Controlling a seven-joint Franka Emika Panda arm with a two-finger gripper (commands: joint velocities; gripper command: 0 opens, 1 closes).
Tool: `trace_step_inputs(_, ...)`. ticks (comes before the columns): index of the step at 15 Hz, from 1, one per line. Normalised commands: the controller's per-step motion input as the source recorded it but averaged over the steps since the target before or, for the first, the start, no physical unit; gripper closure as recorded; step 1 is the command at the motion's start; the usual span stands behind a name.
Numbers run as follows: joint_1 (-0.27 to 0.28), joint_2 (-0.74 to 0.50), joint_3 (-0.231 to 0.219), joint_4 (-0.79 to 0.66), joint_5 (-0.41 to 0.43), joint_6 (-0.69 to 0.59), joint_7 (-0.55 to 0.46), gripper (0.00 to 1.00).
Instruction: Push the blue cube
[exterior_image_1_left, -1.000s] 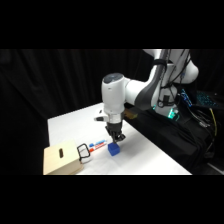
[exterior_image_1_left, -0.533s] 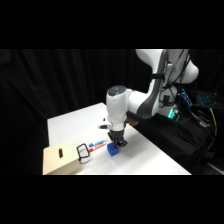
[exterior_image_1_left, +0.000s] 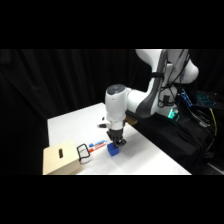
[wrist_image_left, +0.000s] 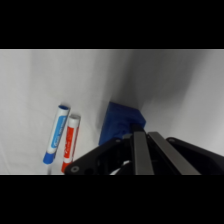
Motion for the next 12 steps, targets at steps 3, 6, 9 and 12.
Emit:
trace_step_inputs(3, -0.136, -0.4, 0.087, 0.02, 0.162, -0.44, -0.24, 1.0)
trace_step_inputs(6, -0.142, -0.37, 0.064, 0.09, 0.183, -0.48, -0.27, 1.0)
trace_step_inputs(9, -0.123, -0.25, 0.025, 0.17, 0.174, -0.51, -0.25, 0.66)
trace_step_inputs(12, -0.091, -0.17, -0.009, 0.18, 0.135, -0.41, -0.2, 0.39)
